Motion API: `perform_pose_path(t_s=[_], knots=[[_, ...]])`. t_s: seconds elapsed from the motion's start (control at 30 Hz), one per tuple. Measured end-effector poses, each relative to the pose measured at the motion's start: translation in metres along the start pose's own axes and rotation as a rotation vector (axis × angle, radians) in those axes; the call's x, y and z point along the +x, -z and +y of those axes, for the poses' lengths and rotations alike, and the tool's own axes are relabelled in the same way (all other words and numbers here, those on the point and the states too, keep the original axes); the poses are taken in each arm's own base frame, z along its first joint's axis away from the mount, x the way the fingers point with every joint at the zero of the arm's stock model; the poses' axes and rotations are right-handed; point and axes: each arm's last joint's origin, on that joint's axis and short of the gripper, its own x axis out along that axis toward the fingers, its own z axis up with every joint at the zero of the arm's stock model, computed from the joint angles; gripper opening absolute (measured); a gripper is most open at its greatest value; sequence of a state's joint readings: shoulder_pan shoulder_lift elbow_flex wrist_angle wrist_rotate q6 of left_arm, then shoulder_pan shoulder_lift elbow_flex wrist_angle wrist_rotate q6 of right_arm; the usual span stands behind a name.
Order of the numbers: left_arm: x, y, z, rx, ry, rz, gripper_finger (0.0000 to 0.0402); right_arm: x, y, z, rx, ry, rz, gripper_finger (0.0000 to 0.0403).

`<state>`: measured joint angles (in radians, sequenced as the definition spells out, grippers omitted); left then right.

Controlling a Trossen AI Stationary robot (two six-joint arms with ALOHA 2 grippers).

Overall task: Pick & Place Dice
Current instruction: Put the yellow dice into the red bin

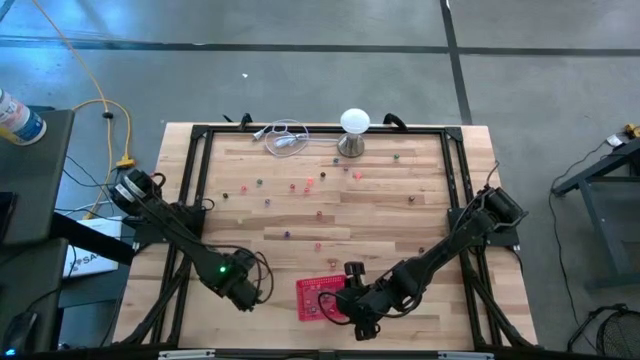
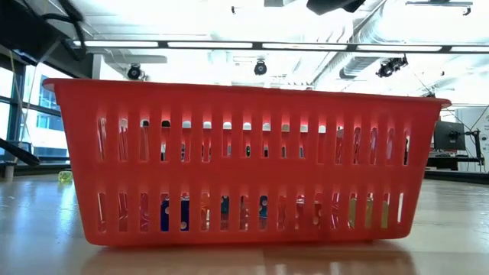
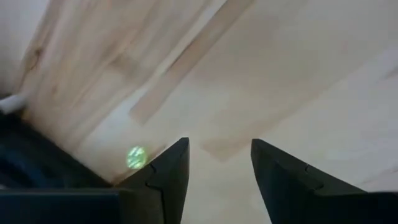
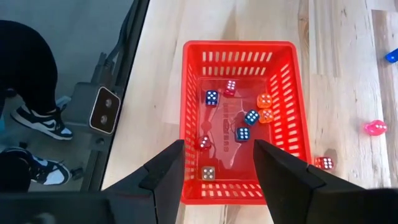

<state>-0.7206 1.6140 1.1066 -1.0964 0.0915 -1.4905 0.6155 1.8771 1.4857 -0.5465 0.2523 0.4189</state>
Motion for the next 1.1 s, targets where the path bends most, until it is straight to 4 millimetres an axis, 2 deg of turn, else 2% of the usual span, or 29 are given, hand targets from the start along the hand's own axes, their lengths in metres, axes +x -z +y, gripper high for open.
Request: perform_pose_path(t_s=[0.23, 0.5, 0.93, 1.1], knots=[[0.016, 0.014, 0.01, 0.014, -0.07, 0.01, 0.0164, 0.0, 0.0, 0.001, 0.005, -0.024, 0.005, 0.0181], [0.035, 0.018, 0.027, -0.049, -0.171, 0.123, 0.0164, 0.0, -0.001, 0.001, 0.001, -0.027, -0.002, 0.0181], [0.047, 0.016, 0.038, -0.061, -0.215, 0.17, 0.0164, 0.0, -0.001, 0.001, -0.017, -0.03, 0.0, 0.0181], [0.056, 0.015, 0.035, 0.021, -0.136, 0.176, 0.0165, 0.0, -0.001, 0.001, -0.02, -0.03, 0.0, 0.0181]])
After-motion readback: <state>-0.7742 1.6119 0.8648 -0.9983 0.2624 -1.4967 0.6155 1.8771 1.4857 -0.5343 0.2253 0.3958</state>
